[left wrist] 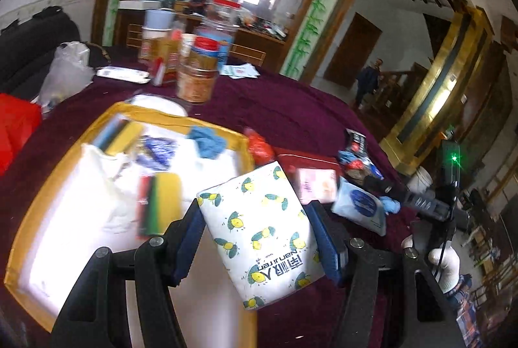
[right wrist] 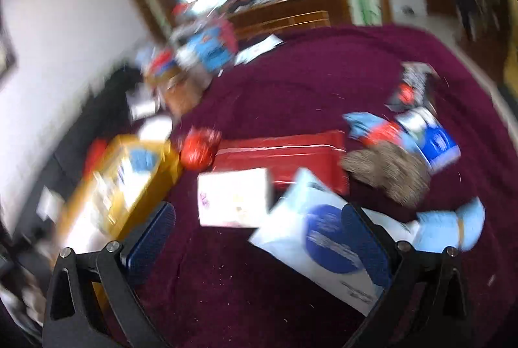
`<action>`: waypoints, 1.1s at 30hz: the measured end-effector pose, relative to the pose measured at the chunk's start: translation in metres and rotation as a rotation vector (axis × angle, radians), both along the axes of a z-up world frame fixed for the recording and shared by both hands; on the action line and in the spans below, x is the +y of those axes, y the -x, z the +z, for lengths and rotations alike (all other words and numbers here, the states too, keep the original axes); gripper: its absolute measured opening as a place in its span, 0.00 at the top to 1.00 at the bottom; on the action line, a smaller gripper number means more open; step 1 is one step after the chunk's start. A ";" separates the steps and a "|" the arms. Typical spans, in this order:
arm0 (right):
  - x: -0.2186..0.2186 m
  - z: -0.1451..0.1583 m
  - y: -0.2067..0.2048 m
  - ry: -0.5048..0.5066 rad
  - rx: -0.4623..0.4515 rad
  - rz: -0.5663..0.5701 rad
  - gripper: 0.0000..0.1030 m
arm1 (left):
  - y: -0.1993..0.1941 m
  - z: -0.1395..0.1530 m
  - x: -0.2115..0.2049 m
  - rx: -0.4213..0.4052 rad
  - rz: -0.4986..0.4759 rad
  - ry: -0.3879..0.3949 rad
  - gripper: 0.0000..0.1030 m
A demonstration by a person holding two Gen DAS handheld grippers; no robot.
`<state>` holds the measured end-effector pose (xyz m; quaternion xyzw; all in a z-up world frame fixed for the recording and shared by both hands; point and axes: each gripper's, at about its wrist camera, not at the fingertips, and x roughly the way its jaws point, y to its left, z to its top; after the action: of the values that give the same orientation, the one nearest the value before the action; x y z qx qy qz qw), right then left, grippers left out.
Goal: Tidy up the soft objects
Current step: 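Carry tissue pack to tray with left tool while right tool grasps pink tissue pack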
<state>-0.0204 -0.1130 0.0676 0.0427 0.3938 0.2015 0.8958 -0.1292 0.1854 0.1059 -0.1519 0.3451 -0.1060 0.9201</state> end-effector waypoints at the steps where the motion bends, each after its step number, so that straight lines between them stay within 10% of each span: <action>1: 0.021 0.000 0.000 0.112 -0.030 0.036 0.00 | 0.001 -0.002 0.009 0.004 0.015 0.003 0.35; 8: 0.102 -0.030 0.004 0.643 -0.168 0.275 0.00 | -0.001 -0.024 0.051 0.110 0.099 -0.017 0.35; 14: 0.122 -0.044 -0.009 0.795 -0.195 0.358 0.01 | -0.026 -0.048 0.061 0.227 0.095 -0.063 0.33; 21: 0.125 -0.054 -0.022 0.785 -0.104 0.414 0.22 | -0.047 -0.062 0.071 0.294 0.125 -0.051 0.32; 33: 0.094 -0.005 -0.025 0.472 -0.014 0.274 0.39 | -0.013 -0.040 0.094 0.203 0.182 0.033 0.30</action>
<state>0.0042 -0.0186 0.0623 -0.2224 0.4259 0.2235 0.8480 -0.1162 0.2789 0.0662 -0.2075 0.4195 -0.0116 0.8836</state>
